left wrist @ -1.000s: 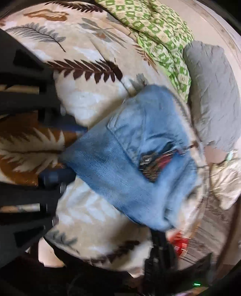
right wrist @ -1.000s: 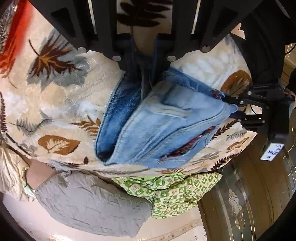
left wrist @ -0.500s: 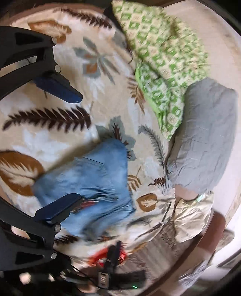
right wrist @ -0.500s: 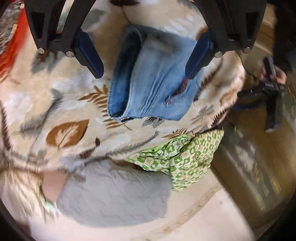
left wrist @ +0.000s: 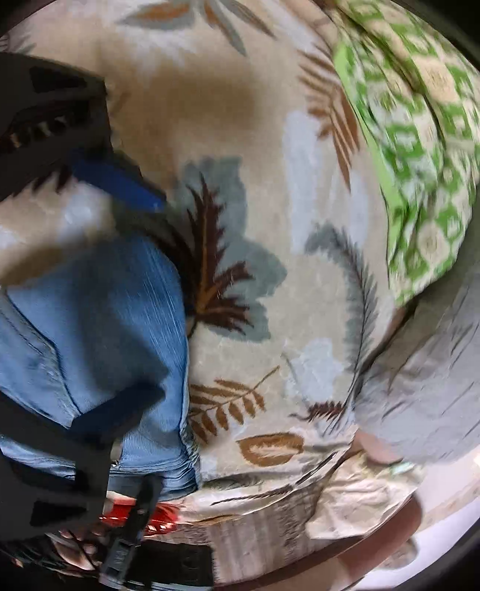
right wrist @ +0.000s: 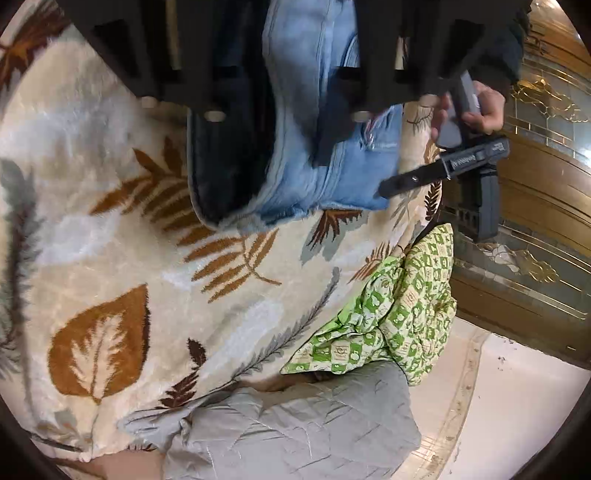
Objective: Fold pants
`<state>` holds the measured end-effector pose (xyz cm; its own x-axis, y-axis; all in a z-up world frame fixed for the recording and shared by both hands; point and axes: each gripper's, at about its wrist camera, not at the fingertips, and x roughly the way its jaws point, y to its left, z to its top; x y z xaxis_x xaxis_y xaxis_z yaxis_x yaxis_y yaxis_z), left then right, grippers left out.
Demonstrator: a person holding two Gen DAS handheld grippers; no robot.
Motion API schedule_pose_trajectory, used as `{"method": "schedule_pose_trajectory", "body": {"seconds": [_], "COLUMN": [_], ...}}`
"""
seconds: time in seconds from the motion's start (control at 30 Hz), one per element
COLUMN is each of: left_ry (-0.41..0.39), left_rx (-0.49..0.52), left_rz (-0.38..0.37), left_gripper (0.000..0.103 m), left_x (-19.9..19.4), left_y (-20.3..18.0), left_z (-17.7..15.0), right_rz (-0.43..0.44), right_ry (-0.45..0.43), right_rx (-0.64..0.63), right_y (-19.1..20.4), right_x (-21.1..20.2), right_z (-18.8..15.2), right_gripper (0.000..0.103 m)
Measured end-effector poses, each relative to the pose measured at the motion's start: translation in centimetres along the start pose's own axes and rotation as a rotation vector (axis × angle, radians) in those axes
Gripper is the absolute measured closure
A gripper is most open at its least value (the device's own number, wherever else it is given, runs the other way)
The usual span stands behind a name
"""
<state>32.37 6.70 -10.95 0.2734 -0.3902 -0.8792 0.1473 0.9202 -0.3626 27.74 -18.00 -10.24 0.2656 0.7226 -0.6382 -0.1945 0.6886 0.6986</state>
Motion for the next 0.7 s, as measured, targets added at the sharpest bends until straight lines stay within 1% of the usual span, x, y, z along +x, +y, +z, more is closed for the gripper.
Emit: {"method": "schedule_pose_trajectory", "body": {"seconds": [0.03,0.07,0.1,0.17,0.23,0.3,0.4,0.43,0.57,0.67,0.7], "left_ry": [0.012,0.022,0.023,0.024,0.016,0.016,0.009,0.008,0.004,-0.010,-0.015], "left_rx": [0.019,0.033,0.051,0.079,0.071,0.070,0.058,0.063,0.077,0.092,0.095], "left_rz": [0.003,0.036,0.048,0.051,0.049,0.041,0.028,0.030,0.042,0.075,0.089], "left_gripper": [0.075,0.077,0.078,0.079,0.080,0.079,0.079,0.079,0.077,0.075,0.072], "left_x": [0.3,0.8,1.0,1.4,1.6,2.1,2.7,2.8,2.9,2.9,2.7], "left_y": [-0.3,-0.5,-0.7,-0.8,-0.3,0.1,0.4,0.4,0.3,-0.2,-0.3], "left_z": [0.1,0.1,0.1,0.0,-0.2,-0.4,-0.4,-0.4,-0.5,-0.6,-0.6], "right_rz": [-0.001,-0.006,-0.021,-0.052,-0.083,-0.129,-0.075,-0.069,-0.102,-0.098,-0.102], "right_ry": [-0.005,-0.009,-0.017,-0.030,-0.039,-0.070,-0.091,-0.100,-0.100,-0.101,-0.100], "right_rx": [-0.009,-0.021,-0.034,-0.062,-0.073,-0.062,0.011,0.016,-0.025,-0.026,-0.024], "right_y": [0.0,0.1,0.2,0.3,-0.4,-1.7,-3.7,-3.8,-3.4,-3.6,-3.5], "right_x": [0.0,0.2,0.3,0.3,0.2,0.1,0.2,0.2,0.2,0.2,0.2], "right_z": [0.1,0.2,0.3,0.1,-0.7,-1.7,-2.8,-2.8,-2.7,-2.8,-2.8], "right_gripper": [0.090,0.091,0.094,0.096,0.096,0.097,0.097,0.097,0.097,0.097,0.097]}}
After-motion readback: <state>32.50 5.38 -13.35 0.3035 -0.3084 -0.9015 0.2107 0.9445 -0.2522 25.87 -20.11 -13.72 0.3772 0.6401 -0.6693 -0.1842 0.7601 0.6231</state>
